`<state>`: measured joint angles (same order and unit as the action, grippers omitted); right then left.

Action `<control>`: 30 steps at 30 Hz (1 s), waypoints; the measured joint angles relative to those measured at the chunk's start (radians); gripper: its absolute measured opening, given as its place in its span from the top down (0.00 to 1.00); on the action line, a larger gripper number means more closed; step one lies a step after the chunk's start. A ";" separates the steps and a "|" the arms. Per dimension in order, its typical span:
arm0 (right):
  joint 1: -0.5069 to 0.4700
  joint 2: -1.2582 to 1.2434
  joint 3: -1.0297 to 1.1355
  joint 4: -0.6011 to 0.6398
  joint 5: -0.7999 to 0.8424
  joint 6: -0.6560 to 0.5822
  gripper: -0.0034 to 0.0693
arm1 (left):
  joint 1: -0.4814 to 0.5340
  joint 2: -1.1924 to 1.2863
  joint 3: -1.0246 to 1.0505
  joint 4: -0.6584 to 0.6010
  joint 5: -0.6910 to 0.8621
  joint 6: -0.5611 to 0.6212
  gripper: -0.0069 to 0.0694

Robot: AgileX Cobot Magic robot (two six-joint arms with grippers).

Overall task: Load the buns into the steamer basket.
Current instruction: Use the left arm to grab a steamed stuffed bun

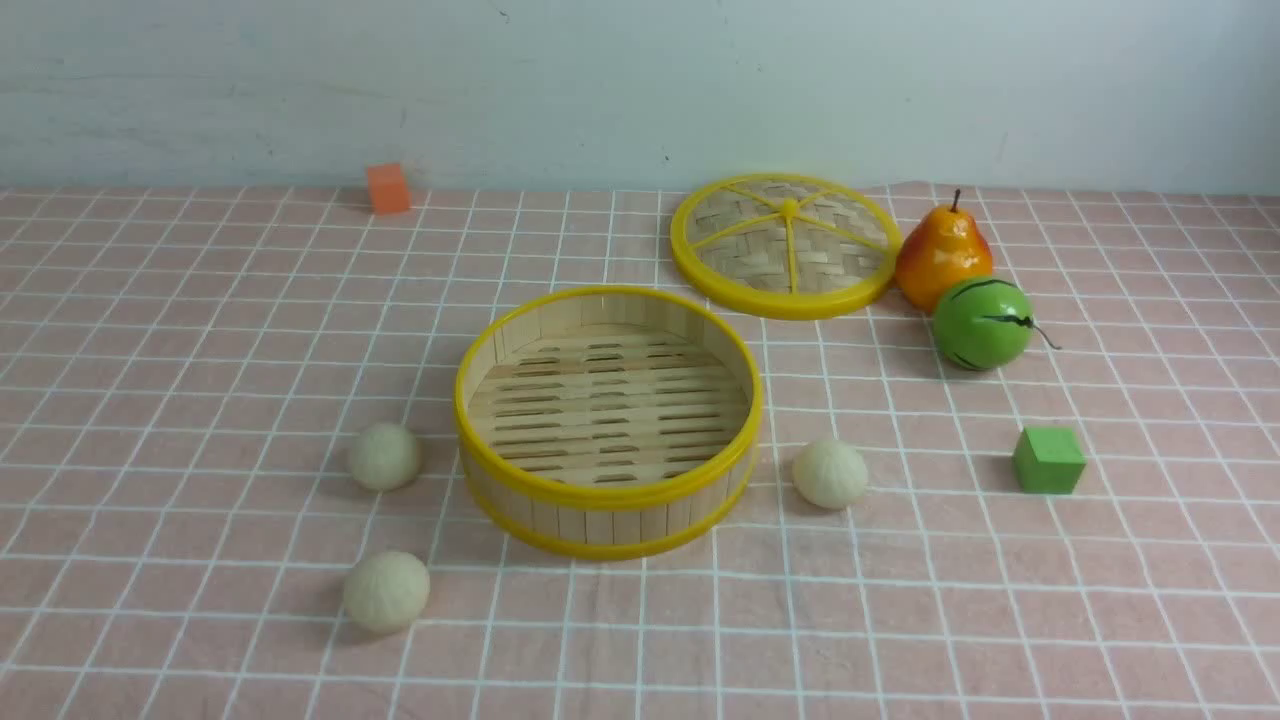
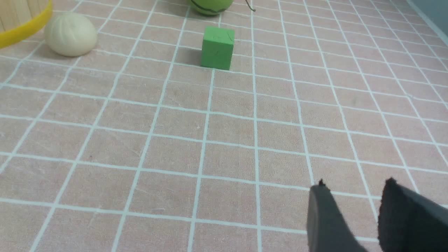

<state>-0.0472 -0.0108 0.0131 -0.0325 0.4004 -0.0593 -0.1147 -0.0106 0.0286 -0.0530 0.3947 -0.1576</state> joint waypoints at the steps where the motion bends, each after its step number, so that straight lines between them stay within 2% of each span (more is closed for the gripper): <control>1: 0.000 0.000 0.000 0.000 0.000 0.000 0.62 | 0.000 0.000 0.000 0.000 0.000 0.000 0.60; 23: 0.000 0.000 0.000 0.000 0.000 0.000 0.62 | 0.000 0.000 0.000 0.020 -0.002 0.003 0.60; 30: 0.000 0.000 0.001 -0.062 -0.018 0.000 0.62 | 0.000 0.000 0.000 0.020 -0.013 0.003 0.60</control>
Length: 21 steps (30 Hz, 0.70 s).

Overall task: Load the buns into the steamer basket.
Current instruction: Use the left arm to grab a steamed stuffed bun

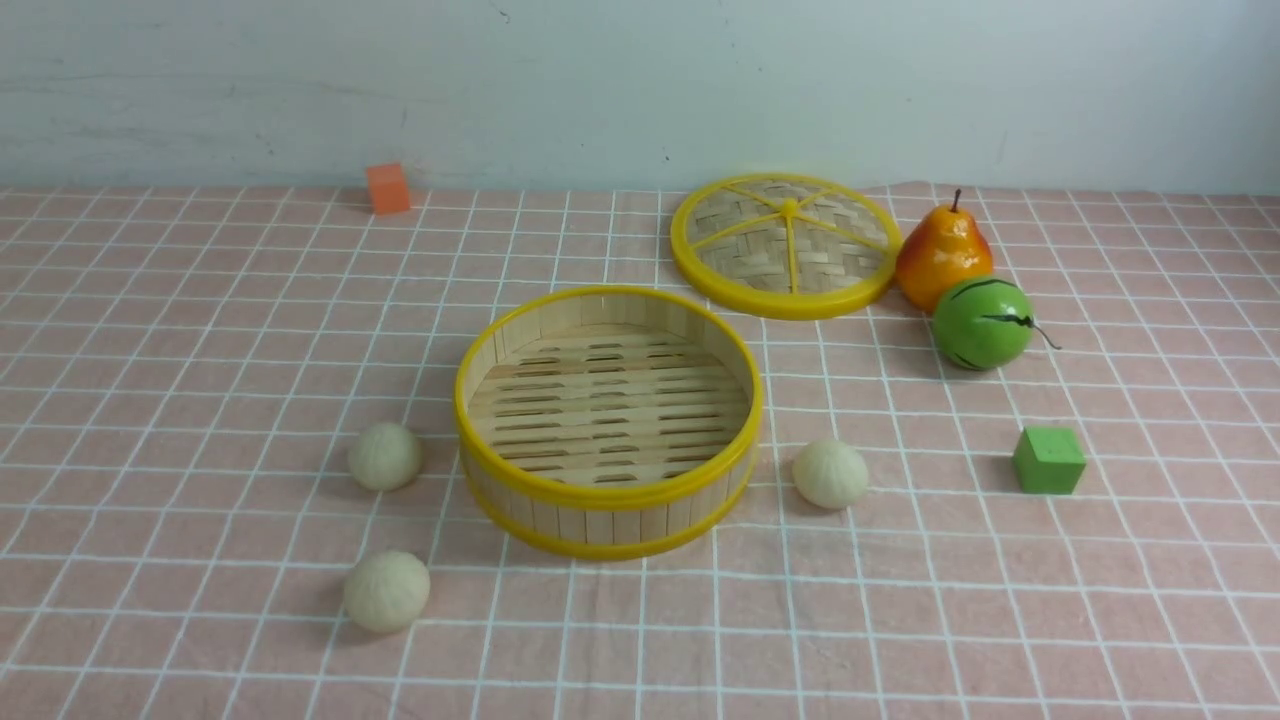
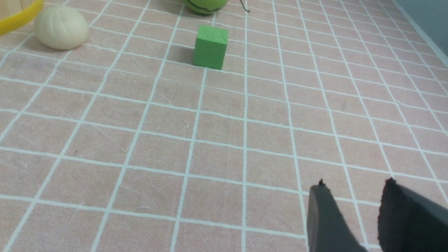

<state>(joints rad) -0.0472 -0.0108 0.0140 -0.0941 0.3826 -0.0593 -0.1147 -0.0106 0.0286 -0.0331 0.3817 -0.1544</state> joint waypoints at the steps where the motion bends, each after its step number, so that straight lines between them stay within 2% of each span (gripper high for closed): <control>1: 0.000 0.000 0.002 -0.008 -0.015 0.000 0.62 | 0.000 0.000 0.000 0.002 -0.007 0.000 0.60; 8: 0.000 0.000 0.011 -0.017 -0.231 0.000 0.62 | 0.000 0.000 0.001 0.010 -0.162 0.003 0.60; 11: 0.000 0.000 0.011 -0.019 -0.499 0.011 0.62 | 0.000 0.000 0.002 0.043 -0.387 0.015 0.60; 12: 0.000 0.000 0.011 -0.019 -0.514 0.015 0.62 | 0.000 0.000 0.002 0.043 -0.399 0.015 0.60; 13: 0.000 0.000 0.011 -0.020 -0.642 0.023 0.62 | 0.000 0.000 0.002 0.048 -0.498 0.013 0.60; 16: 0.000 0.000 0.011 -0.020 -0.764 0.033 0.62 | 0.000 0.000 0.002 0.049 -0.617 -0.012 0.60; 17: 0.000 0.000 0.011 -0.020 -0.770 0.039 0.62 | 0.000 0.000 0.002 0.046 -0.637 -0.024 0.60; 19: 0.000 0.000 0.010 -0.020 -0.842 0.109 0.64 | 0.000 0.000 0.002 0.004 -0.785 -0.129 0.60; 21: 0.000 0.015 -0.016 -0.020 -0.847 0.161 0.69 | 0.000 0.003 -0.036 -0.024 -0.823 -0.235 0.61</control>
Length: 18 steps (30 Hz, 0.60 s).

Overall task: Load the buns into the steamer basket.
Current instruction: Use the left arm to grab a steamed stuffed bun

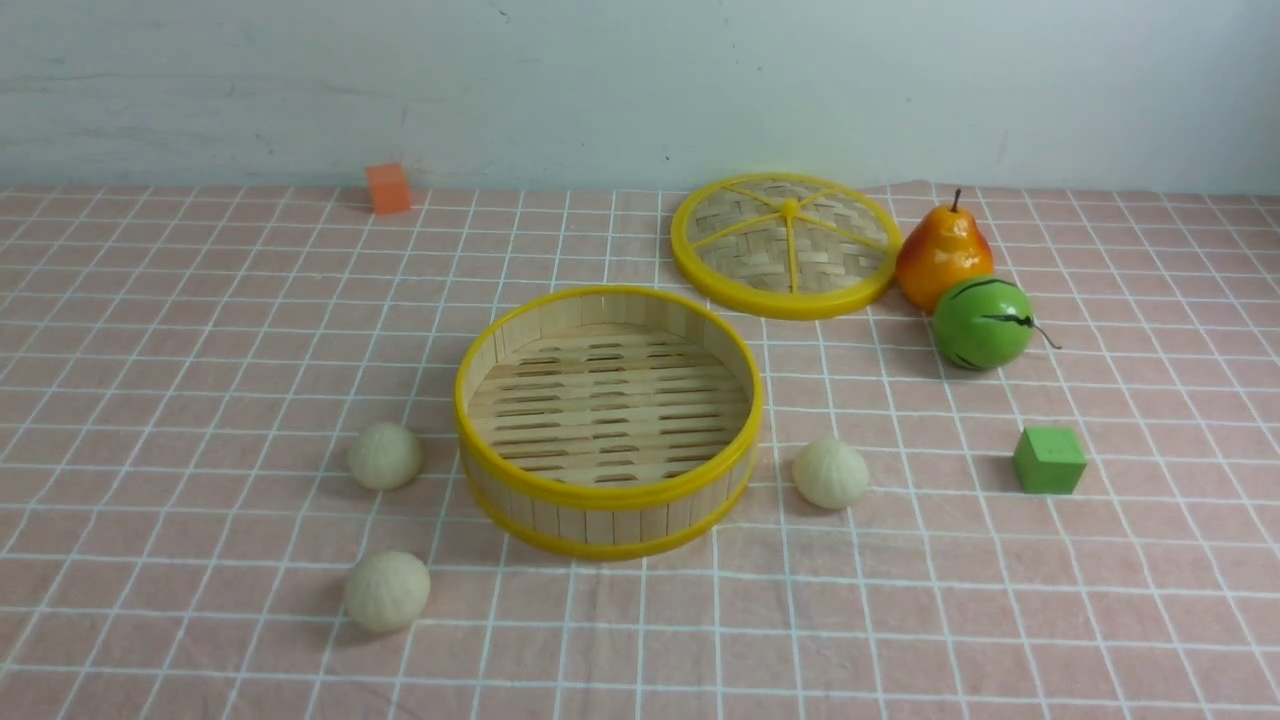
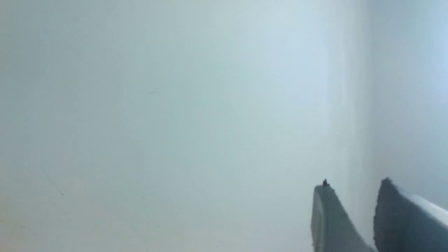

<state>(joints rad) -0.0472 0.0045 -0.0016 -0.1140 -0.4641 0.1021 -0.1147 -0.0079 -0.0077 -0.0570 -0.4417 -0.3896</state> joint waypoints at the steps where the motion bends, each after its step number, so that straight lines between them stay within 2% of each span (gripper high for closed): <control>1: 0.000 0.016 -0.022 -0.001 0.005 0.014 0.73 | 0.000 0.004 -0.026 -0.005 0.010 -0.022 0.63; 3: 0.000 0.077 -0.100 -0.001 0.037 0.037 0.85 | 0.000 0.057 -0.155 -0.007 0.099 -0.046 0.70; 4: 0.000 0.125 -0.158 -0.001 0.080 0.042 0.92 | 0.000 0.123 -0.259 -0.003 0.169 -0.031 0.77; 6: 0.000 0.221 -0.259 -0.001 0.173 0.042 0.97 | 0.000 0.251 -0.394 0.007 0.280 0.022 0.88; 8: 0.000 0.287 -0.317 -0.001 0.230 0.042 0.98 | 0.000 0.314 -0.447 0.009 0.314 0.046 0.92; 12: 0.000 0.548 -0.478 -0.030 0.554 0.042 0.97 | 0.000 0.596 -0.606 -0.040 0.435 0.059 0.93; 13: 0.002 0.560 -0.486 -0.031 0.572 0.042 0.97 | 0.000 0.596 -0.613 -0.043 0.442 0.058 0.93; 14: 0.006 0.622 -0.521 -0.032 0.666 0.042 0.97 | 0.000 0.659 -0.641 -0.052 0.490 0.053 0.93; 15: 0.022 0.703 -0.574 -0.033 0.800 0.042 0.97 | 0.000 0.744 -0.699 -0.061 0.589 0.052 0.93; 18: 0.095 0.863 -0.692 -0.024 1.022 0.029 0.97 | 0.000 0.943 -0.817 -0.072 0.879 0.099 0.93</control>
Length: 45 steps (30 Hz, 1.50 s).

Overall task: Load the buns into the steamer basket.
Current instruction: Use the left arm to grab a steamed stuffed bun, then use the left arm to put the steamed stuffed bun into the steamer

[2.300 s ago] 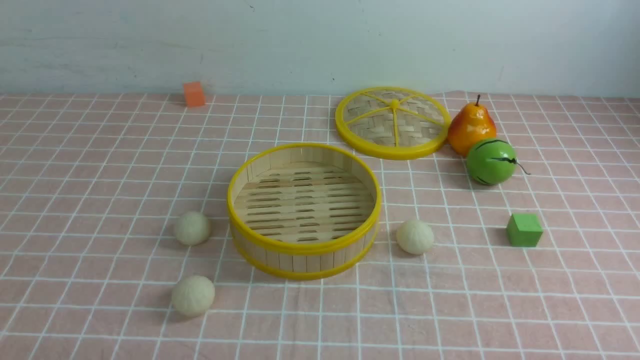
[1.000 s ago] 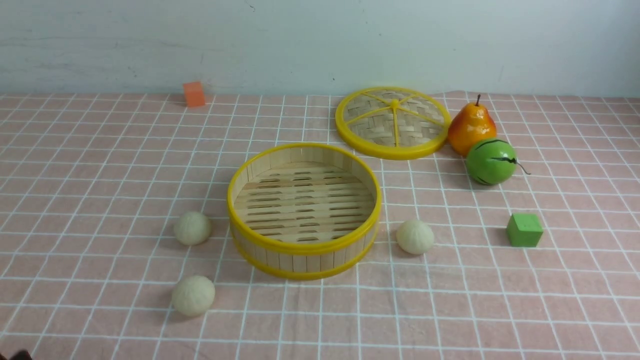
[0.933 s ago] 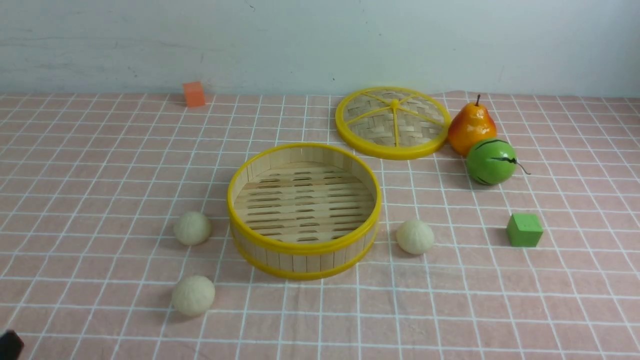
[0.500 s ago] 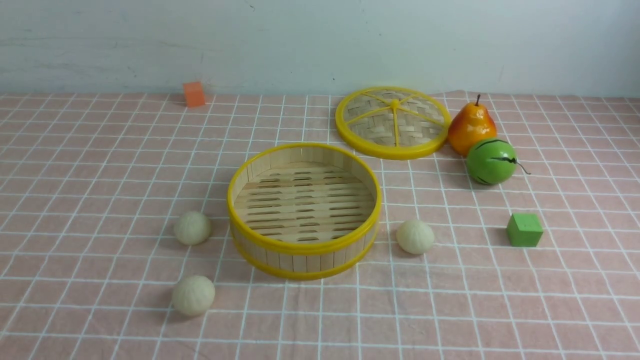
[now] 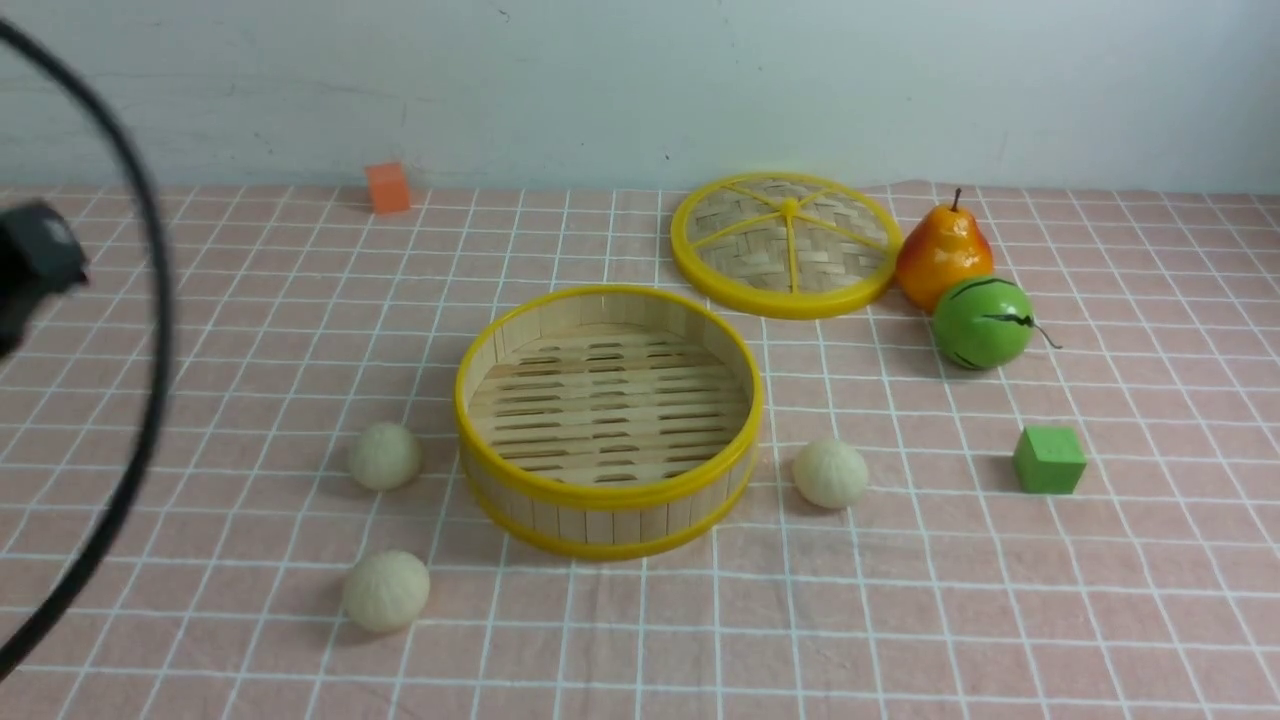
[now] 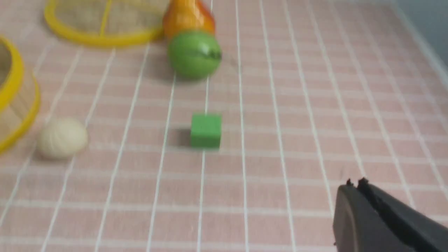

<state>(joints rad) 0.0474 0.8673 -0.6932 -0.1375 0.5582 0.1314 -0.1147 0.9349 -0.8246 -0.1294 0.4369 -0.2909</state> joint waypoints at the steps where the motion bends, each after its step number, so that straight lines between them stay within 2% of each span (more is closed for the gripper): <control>1: 0.030 0.053 -0.038 0.007 0.057 -0.019 0.97 | 0.000 0.067 -0.050 -0.003 0.116 0.031 0.93; 5: 0.132 0.186 -0.117 0.025 0.117 -0.099 0.97 | -0.005 0.321 -0.208 -0.007 0.379 0.083 0.93; 7: 0.158 0.232 -0.137 0.035 0.117 -0.116 0.97 | -0.024 0.403 -0.261 0.003 0.421 0.085 0.92; 10: 0.170 0.288 -0.166 0.071 0.124 -0.131 0.97 | -0.074 0.547 -0.347 0.061 0.430 0.075 0.85; 13: 0.174 0.343 -0.174 0.098 0.159 -0.146 0.96 | -0.139 0.682 -0.445 0.169 0.411 0.008 0.69; 16: 0.175 0.366 -0.176 0.105 0.177 -0.150 0.96 | -0.157 0.811 -0.532 0.249 0.395 -0.063 0.50; 20: 0.175 0.367 -0.180 0.106 0.174 -0.151 0.96 | -0.148 0.956 -0.602 0.284 0.361 -0.105 0.35; 22: 0.175 0.367 -0.180 0.110 0.173 -0.154 0.96 | -0.142 1.001 -0.623 0.283 0.343 -0.110 0.34; 24: 0.175 0.367 -0.180 0.119 0.164 -0.155 0.95 | -0.140 1.061 -0.638 0.282 0.309 -0.118 0.38; 27: 0.175 0.369 -0.180 0.125 0.159 -0.157 0.95 | -0.140 1.090 -0.640 0.296 0.262 -0.155 0.51; 28: 0.175 0.369 -0.180 0.125 0.159 -0.157 0.95 | -0.140 1.090 -0.640 0.298 0.259 -0.155 0.52; 29: 0.175 0.369 -0.180 0.125 0.159 -0.157 0.95 | -0.140 1.091 -0.642 0.319 0.239 -0.188 0.64; 32: 0.175 0.369 -0.180 0.125 0.159 -0.157 0.94 | -0.140 1.086 -0.657 0.340 0.248 -0.202 0.85; 33: 0.175 0.369 -0.180 0.125 0.159 -0.157 0.94 | -0.141 1.076 -0.664 0.340 0.260 -0.202 0.90; 37: 0.175 0.369 -0.180 0.127 0.142 -0.157 0.94 | -0.168 0.995 -0.722 0.317 0.289 -0.200 0.91; 41: 0.175 0.369 -0.180 0.137 0.128 -0.157 0.93 | -0.243 0.927 -0.781 0.294 0.252 -0.122 0.91; 45: 0.175 0.369 -0.180 0.162 0.121 -0.157 0.92 | -0.304 0.985 -0.787 0.280 0.203 -0.085 0.88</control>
<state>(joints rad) 0.2224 1.2366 -0.8733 0.0242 0.6797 -0.0260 -0.4188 1.9196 -1.6112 0.1508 0.6399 -0.3758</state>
